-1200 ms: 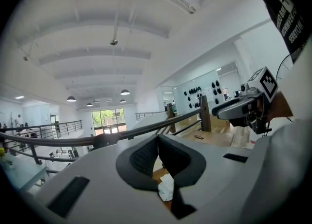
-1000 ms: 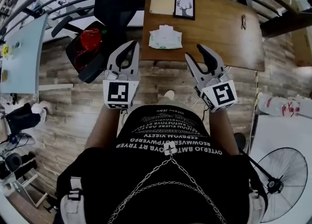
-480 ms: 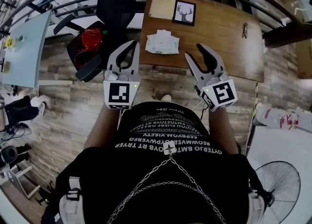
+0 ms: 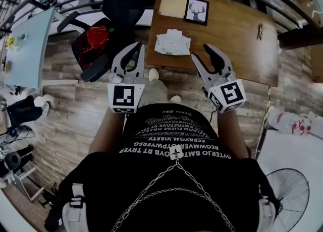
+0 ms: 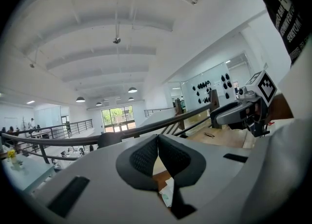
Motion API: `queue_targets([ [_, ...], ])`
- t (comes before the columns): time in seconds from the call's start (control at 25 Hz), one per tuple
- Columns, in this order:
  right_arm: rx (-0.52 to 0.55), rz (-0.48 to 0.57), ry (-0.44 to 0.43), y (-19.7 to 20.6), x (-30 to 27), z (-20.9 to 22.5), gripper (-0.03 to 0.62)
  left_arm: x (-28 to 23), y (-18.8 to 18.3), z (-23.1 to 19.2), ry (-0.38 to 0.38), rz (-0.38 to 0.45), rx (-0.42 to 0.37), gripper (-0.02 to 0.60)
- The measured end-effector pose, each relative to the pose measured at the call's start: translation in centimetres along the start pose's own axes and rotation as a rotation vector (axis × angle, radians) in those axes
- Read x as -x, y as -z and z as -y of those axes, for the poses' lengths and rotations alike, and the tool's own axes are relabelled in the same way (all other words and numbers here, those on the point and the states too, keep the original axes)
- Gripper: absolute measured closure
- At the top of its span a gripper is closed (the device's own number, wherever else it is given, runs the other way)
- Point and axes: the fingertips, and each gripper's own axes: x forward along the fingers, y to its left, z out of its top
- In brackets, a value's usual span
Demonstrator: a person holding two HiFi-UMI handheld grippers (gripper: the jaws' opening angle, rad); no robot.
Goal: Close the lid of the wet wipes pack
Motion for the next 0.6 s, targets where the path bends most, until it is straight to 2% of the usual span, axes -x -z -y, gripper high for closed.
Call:
queue_targets([
  [0.36,-0.014,-0.004,0.036,-0.7,-4.8,2.4,0.418,-4.7,-0.3,-3.0,0.054,0.006,-0.006,0.554],
  [0.6,-0.049,-0.055,0.054,0.3,-8.7,4.3,0.414,-8.8,-0.1,-5.4,0.093,-0.007,-0.007,0.554],
])
